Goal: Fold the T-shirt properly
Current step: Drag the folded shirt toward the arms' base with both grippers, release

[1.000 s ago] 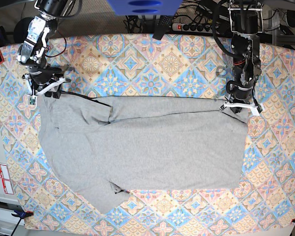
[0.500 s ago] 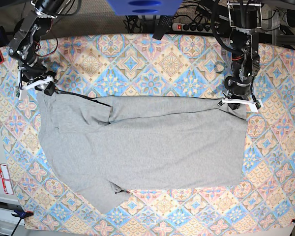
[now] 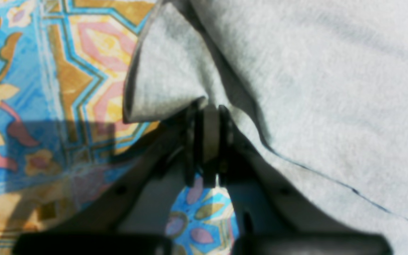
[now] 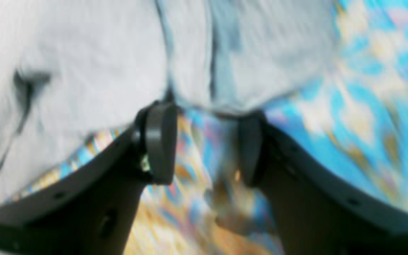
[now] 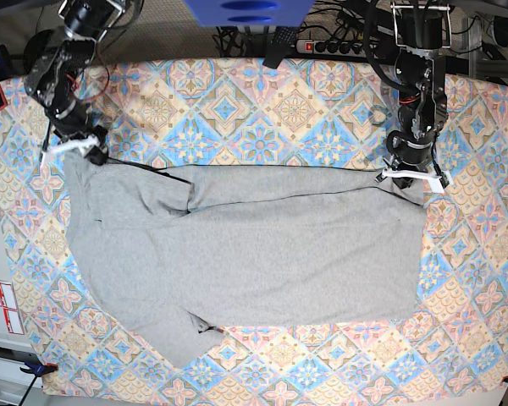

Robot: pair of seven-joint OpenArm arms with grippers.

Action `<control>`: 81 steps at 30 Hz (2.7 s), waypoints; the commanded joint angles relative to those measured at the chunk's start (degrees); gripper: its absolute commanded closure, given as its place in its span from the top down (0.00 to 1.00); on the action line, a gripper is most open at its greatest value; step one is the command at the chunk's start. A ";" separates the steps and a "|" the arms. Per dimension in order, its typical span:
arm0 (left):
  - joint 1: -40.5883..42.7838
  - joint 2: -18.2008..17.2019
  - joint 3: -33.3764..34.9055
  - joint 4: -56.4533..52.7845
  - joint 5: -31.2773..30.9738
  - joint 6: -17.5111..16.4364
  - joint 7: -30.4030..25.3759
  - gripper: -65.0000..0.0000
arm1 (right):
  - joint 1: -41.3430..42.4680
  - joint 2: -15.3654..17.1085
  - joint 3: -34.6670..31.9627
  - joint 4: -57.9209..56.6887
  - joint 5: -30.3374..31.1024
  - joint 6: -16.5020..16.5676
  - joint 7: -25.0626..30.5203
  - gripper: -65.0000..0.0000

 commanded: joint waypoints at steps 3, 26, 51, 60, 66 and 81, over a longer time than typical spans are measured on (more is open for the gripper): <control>-0.03 -0.24 0.11 0.46 -0.02 0.14 1.73 0.00 | 2.48 0.56 0.01 -0.81 0.87 0.57 0.63 0.44; 4.45 -2.35 0.19 2.65 -0.37 0.05 1.73 0.00 | 7.75 2.76 6.61 -6.35 1.13 0.57 0.37 0.09; 20.45 -10.52 0.02 11.36 -0.46 -0.04 1.73 0.00 | -13.96 2.85 7.92 2.97 12.12 0.57 0.28 0.04; 26.78 -10.88 0.02 17.34 -0.02 0.05 1.73 0.00 | -18.36 2.67 7.92 2.97 15.99 0.57 0.37 0.04; 28.10 -10.61 -0.07 17.34 -0.20 0.14 1.73 0.00 | -19.68 2.67 7.92 4.02 15.90 0.57 0.55 0.05; 31.62 -10.52 -0.16 24.28 -0.46 0.31 1.73 0.33 | -20.47 1.70 13.99 6.75 15.64 0.57 0.28 0.33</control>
